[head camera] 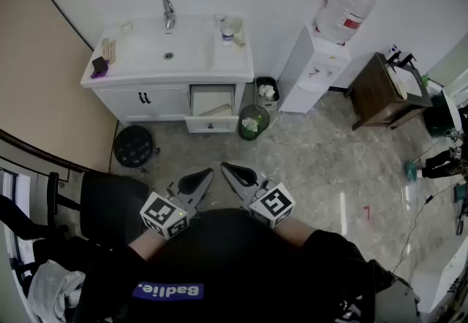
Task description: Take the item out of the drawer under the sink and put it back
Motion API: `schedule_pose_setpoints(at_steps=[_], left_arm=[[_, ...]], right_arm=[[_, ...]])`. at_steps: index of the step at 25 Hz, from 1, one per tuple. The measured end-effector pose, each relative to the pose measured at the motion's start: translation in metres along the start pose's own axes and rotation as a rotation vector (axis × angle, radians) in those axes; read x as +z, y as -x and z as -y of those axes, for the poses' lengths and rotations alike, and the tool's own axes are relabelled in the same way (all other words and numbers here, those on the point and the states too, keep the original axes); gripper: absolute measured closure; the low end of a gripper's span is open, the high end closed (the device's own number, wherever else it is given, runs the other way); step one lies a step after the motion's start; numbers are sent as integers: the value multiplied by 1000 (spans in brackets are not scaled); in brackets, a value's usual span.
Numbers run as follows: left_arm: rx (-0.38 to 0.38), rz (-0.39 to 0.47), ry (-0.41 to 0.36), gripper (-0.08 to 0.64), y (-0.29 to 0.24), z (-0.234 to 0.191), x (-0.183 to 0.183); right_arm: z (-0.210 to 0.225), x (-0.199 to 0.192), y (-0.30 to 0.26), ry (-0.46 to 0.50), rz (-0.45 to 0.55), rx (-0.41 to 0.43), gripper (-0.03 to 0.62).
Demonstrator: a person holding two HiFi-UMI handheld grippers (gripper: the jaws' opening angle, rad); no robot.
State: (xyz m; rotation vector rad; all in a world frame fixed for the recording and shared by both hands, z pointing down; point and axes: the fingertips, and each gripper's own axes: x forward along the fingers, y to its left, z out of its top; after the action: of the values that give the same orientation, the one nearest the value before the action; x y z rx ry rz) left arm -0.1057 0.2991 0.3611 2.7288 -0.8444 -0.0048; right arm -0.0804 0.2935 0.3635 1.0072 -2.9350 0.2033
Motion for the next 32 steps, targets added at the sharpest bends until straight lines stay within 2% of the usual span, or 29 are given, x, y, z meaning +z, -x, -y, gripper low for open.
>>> schedule_pose_setpoints(at_steps=[11, 23, 27, 32], left_arm=[[-3, -2, 0, 561, -2, 2, 0], [-1, -15, 14, 561, -17, 4, -7], [9, -16, 4, 561, -29, 9, -6], [57, -15, -9, 561, -50, 18, -4]], right_arm=[[-2, -2, 0, -5, 3, 7, 600], [16, -11, 8, -21, -10, -2, 600], [26, -10, 16, -29, -1, 14, 600], [43, -6, 30, -25, -3, 66, 600]])
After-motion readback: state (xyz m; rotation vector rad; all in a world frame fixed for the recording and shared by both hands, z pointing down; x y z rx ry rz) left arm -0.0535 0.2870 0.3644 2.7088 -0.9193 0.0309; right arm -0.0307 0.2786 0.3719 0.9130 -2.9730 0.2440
